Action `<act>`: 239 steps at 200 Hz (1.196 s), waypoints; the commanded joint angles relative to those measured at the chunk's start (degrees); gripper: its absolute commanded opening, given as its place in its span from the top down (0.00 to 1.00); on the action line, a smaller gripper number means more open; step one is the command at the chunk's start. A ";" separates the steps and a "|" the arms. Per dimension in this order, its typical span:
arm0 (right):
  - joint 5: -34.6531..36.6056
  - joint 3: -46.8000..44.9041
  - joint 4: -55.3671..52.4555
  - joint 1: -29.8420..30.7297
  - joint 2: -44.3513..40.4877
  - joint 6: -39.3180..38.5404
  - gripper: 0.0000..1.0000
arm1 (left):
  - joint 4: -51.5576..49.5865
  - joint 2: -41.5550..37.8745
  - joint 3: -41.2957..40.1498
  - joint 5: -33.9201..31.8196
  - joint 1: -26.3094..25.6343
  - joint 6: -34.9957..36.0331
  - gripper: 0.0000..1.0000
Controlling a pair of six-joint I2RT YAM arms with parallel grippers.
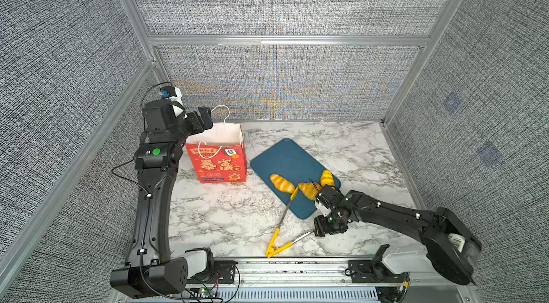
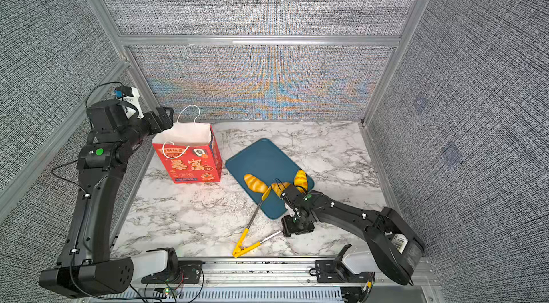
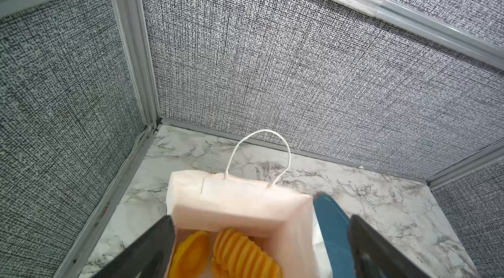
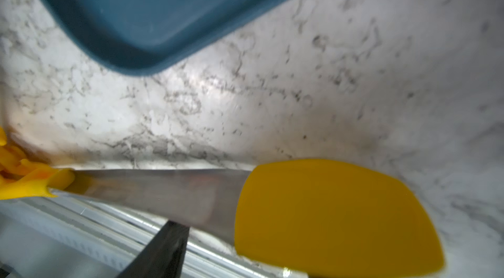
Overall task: Pack bread into a paper bag
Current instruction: Move the clamp onto the plate.
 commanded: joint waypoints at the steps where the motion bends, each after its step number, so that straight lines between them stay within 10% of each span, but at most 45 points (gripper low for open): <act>1: 3.29 2.68 3.62 -1.14 2.49 -2.17 0.34 | 1.52 0.18 0.00 0.64 -0.08 0.36 0.00; 160: 7.99 18.48 7.31 -19.11 15.13 -12.04 0.34 | 1.98 1.99 -0.79 1.44 -0.34 -0.21 0.00; 239: 4.70 27.64 4.73 1.64 12.35 3.10 0.30 | 1.74 1.48 0.25 -0.62 -1.12 -0.15 0.00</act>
